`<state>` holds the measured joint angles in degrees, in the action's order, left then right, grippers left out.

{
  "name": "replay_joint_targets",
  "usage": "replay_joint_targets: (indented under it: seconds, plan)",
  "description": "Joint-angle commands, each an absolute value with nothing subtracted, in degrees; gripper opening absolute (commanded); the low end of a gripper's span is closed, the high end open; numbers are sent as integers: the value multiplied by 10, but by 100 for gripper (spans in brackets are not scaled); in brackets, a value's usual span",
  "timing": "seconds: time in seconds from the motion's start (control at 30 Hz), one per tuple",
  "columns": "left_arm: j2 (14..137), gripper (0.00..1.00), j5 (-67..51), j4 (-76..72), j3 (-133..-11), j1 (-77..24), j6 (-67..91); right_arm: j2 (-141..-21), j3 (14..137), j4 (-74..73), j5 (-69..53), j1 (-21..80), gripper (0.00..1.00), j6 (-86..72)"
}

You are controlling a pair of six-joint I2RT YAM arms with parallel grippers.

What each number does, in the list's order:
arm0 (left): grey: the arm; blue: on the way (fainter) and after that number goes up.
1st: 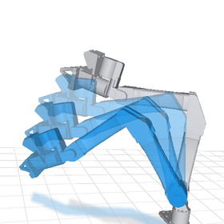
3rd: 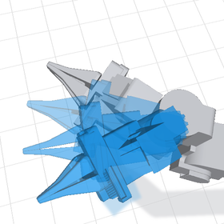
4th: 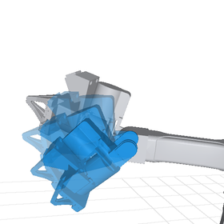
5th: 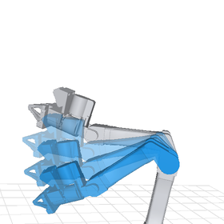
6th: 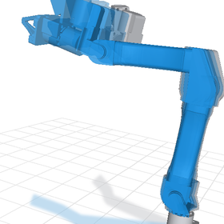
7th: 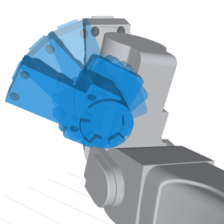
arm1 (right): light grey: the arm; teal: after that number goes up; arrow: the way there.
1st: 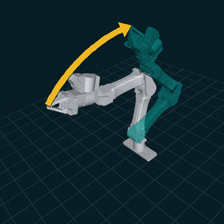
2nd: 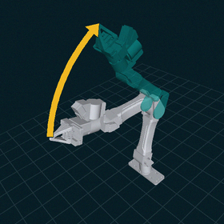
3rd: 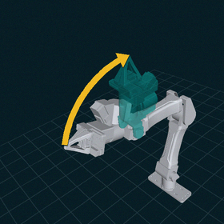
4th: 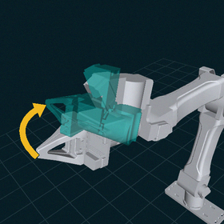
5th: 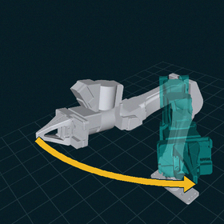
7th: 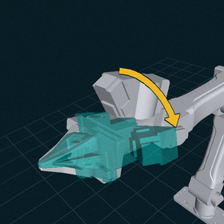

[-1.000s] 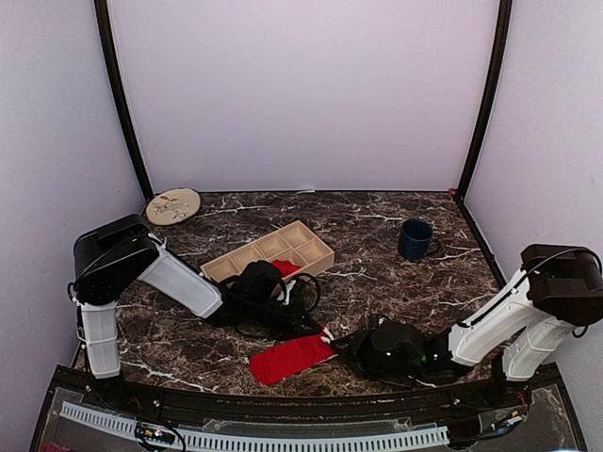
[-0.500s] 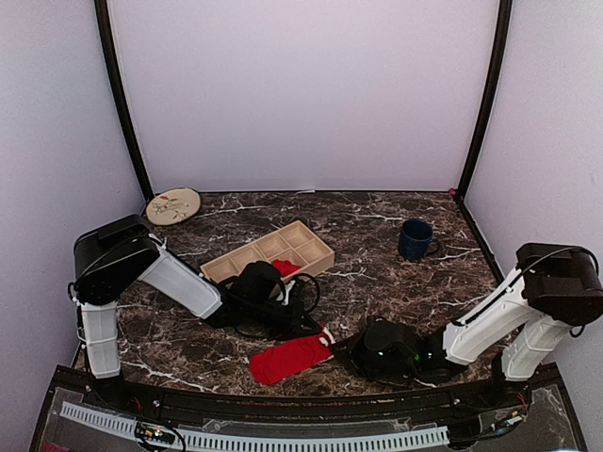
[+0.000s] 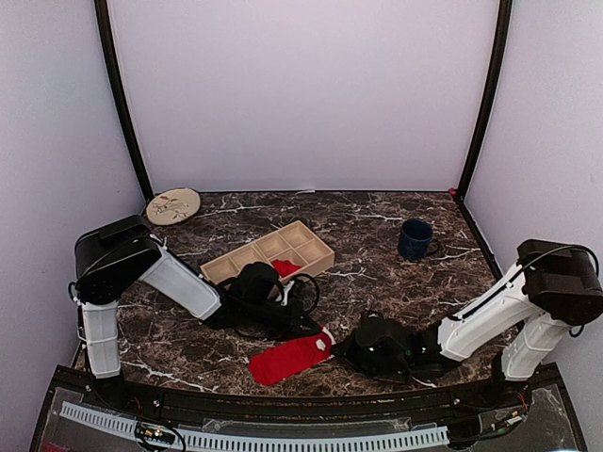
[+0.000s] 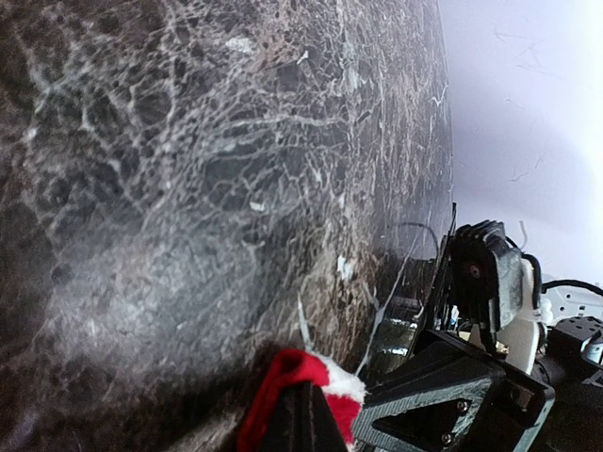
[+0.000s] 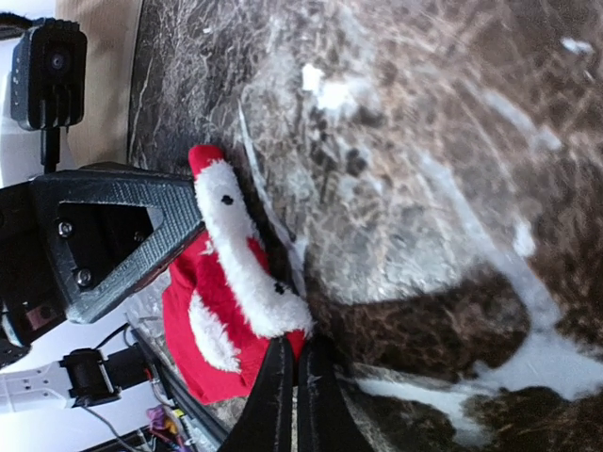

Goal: Roll the socks
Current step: Roll the sock at the center of the board.

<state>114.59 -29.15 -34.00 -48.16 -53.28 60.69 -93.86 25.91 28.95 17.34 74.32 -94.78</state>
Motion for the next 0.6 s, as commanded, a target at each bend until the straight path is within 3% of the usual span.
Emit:
replay_joint_targets:
  seconds: [0.0,0.57]
  plan:
    - [1178,0,-282,-240,-448,-530,605,-955,308,155,204,737,0,-835]
    - [1071,21,-268,-197,-448,-502,603,-965,437,-65,355,771,0,-603]
